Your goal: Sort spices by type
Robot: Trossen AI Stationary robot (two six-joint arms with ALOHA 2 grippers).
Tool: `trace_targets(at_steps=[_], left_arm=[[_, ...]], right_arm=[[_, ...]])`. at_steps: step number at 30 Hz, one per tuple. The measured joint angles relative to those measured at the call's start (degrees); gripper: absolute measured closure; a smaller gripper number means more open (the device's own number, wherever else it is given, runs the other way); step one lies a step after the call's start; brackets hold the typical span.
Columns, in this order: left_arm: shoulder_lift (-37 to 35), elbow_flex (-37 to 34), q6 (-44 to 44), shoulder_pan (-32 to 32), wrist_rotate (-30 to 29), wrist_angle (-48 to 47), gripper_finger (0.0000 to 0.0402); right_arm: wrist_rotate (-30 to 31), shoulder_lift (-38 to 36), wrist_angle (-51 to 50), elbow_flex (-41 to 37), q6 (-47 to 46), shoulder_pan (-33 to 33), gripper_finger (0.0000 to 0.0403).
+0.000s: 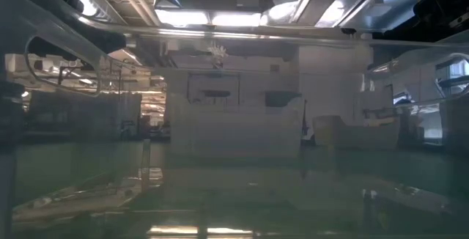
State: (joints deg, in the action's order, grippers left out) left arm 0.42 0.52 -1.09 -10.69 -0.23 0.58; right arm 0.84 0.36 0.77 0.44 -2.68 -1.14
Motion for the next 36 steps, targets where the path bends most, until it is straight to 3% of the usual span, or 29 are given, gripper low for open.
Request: trace_targets(at_steps=[8,18,23,30,36], left_arm=[[0.0,-0.1,0.0,0.0,0.0,0.9,0.0401],[0.0,-0.1,-6.0,0.0,0.0,10.2,0.0402],[0.0,0.2,-3.9,-0.2,0.0,13.6,0.0402],[1.0,2.8,-0.1,-0.2,-5.5,13.2,0.0402],[7.3,8.3,3.2,-0.2,-10.3,11.5,0.0402]], right_arm=[[0.0,0.0,0.0,0.0,0.0,0.0,0.0366],[1.0,0.0,0.1,0.0,1.7,0.0,0.0366],[2.1,0.0,1.4,0.0,2.7,0.0,0.0366],[3.0,0.0,13.3,0.0,3.0,0.0,0.0366],[4.9,0.0,17.2,0.0,5.4,0.0,0.0366]])
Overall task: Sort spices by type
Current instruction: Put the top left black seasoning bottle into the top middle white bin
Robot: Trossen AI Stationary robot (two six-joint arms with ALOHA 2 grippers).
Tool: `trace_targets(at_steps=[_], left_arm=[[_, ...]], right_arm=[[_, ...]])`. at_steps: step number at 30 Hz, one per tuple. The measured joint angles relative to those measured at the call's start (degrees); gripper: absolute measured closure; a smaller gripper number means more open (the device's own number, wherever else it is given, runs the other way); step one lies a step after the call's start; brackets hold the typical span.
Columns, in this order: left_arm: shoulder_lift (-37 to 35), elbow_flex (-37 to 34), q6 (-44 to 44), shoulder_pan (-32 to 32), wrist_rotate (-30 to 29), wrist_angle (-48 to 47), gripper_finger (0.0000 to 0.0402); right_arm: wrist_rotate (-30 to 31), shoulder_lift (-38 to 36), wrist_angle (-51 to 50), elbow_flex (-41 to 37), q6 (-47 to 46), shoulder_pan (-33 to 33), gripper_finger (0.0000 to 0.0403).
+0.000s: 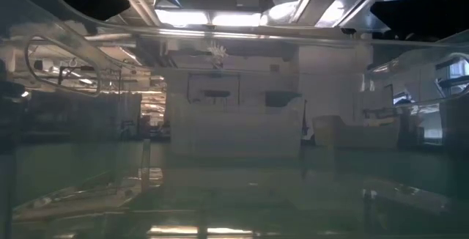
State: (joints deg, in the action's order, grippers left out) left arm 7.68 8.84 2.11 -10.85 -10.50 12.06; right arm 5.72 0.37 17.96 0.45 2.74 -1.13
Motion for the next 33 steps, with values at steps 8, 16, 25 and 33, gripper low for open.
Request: trace_targets(at_steps=[8,16,25,33], left_arm=[[14.5,12.5,0.2,0.0,-7.7,-11.9,0.0402],[27.1,33.6,-6.4,-0.1,-22.6,-38.7,0.0402],[39.5,46.4,-11.1,-7.7,-30.3,-57.3,0.0402],[51.2,52.0,-8.2,-21.3,-23.1,-68.5,0.0402]], right_arm=[[6.2,0.0,0.9,0.0,0.5,0.0,0.0365],[10.9,0.2,8.5,0.0,5.0,0.0,0.0366],[14.2,0.3,11.5,0.0,6.7,0.0,0.0366],[14.2,3.3,10.4,2.1,8.1,0.0,0.0366]])
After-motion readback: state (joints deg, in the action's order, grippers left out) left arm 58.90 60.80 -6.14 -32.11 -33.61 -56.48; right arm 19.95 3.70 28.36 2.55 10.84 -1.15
